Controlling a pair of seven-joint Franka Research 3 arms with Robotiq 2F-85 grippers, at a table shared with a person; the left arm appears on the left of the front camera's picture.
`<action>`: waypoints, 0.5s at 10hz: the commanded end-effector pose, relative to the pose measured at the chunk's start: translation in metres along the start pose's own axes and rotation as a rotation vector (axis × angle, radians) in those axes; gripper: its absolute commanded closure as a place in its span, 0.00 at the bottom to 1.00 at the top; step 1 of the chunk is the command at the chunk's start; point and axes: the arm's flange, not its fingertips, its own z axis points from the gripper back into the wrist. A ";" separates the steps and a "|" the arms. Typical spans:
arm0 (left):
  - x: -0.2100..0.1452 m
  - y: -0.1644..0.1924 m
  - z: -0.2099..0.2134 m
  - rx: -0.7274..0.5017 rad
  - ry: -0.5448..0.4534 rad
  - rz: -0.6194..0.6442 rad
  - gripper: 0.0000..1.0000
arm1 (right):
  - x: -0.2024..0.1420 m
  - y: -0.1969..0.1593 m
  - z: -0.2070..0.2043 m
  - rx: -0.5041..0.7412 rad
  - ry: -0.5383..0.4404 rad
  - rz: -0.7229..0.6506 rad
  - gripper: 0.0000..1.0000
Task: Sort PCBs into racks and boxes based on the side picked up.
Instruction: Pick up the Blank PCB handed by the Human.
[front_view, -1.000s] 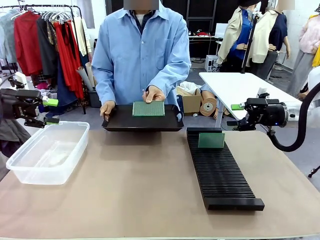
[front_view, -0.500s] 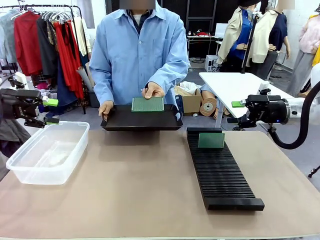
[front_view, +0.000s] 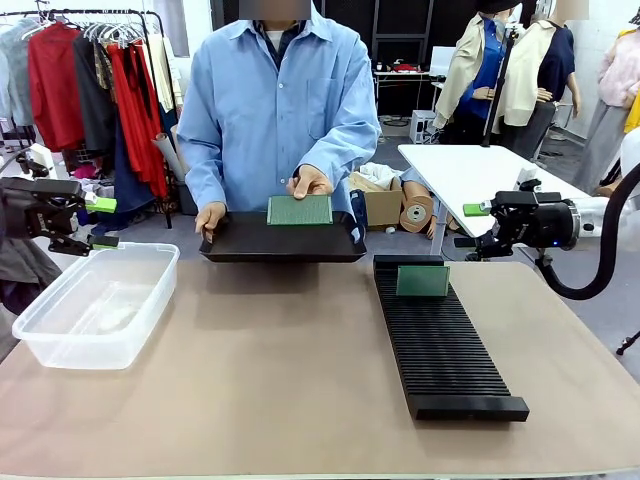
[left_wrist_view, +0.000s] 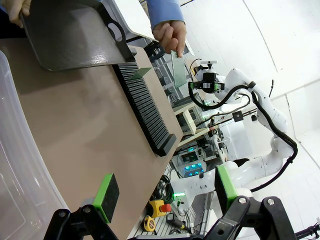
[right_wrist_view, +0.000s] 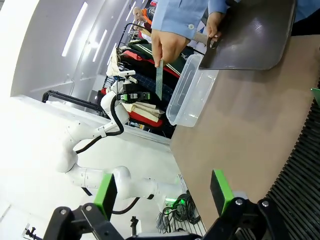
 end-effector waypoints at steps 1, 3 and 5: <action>0.000 -0.001 0.001 0.000 -0.002 0.000 0.00 | 0.002 0.001 0.001 -0.001 -0.001 0.002 0.00; 0.000 -0.001 0.001 0.000 -0.002 0.000 0.00 | 0.002 0.001 0.001 -0.001 -0.001 0.002 0.00; 0.000 -0.001 0.001 0.000 -0.002 0.000 0.00 | 0.002 0.001 0.001 -0.001 -0.001 0.002 0.00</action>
